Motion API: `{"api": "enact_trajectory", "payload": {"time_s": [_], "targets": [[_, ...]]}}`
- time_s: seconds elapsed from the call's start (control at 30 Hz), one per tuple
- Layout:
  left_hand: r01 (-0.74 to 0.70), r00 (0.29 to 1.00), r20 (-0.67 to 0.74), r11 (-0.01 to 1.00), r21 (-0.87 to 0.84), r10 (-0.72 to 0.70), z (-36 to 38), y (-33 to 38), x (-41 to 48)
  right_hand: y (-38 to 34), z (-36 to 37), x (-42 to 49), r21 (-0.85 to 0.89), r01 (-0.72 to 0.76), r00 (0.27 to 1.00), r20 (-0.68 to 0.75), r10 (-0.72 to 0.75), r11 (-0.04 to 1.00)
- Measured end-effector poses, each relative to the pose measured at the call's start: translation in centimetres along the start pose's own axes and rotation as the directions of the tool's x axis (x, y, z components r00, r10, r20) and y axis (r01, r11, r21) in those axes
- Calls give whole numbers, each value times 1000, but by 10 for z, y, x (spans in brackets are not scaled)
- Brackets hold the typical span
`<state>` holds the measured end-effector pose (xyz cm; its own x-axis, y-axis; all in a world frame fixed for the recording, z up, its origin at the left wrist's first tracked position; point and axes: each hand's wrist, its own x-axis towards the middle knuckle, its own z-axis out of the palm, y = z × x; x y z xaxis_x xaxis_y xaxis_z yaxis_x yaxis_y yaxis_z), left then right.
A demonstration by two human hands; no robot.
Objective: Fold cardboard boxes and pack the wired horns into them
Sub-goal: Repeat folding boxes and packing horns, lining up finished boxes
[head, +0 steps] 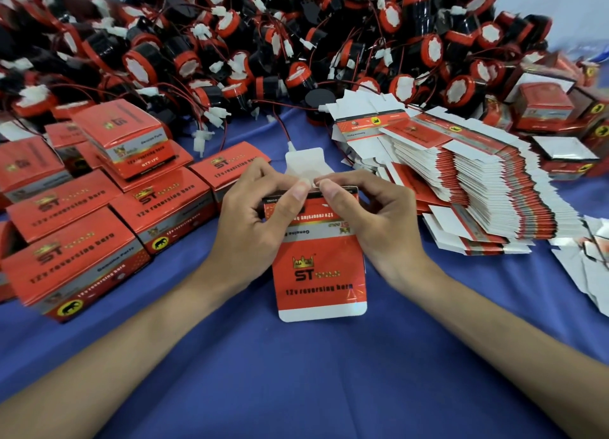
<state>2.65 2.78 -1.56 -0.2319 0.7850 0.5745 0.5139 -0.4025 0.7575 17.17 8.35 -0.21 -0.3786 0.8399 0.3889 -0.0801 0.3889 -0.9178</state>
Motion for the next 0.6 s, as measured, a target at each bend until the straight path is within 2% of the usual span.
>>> {"api": "enact_trajectory", "payload": {"time_s": [0.13, 0.47, 0.6], "targets": [[66, 997, -28, 994, -84, -68, 0, 1, 1, 2, -1, 1, 16, -46, 999, 8, 46, 999], [28, 999, -44, 1000, -12, -29, -2, 3, 2, 4, -2, 2, 22, -64, 997, 35, 63, 998], [92, 995, -40, 994, -55, -94, -2, 0, 2, 7, -2, 3, -17, -91, 995, 44, 92, 996]]}}
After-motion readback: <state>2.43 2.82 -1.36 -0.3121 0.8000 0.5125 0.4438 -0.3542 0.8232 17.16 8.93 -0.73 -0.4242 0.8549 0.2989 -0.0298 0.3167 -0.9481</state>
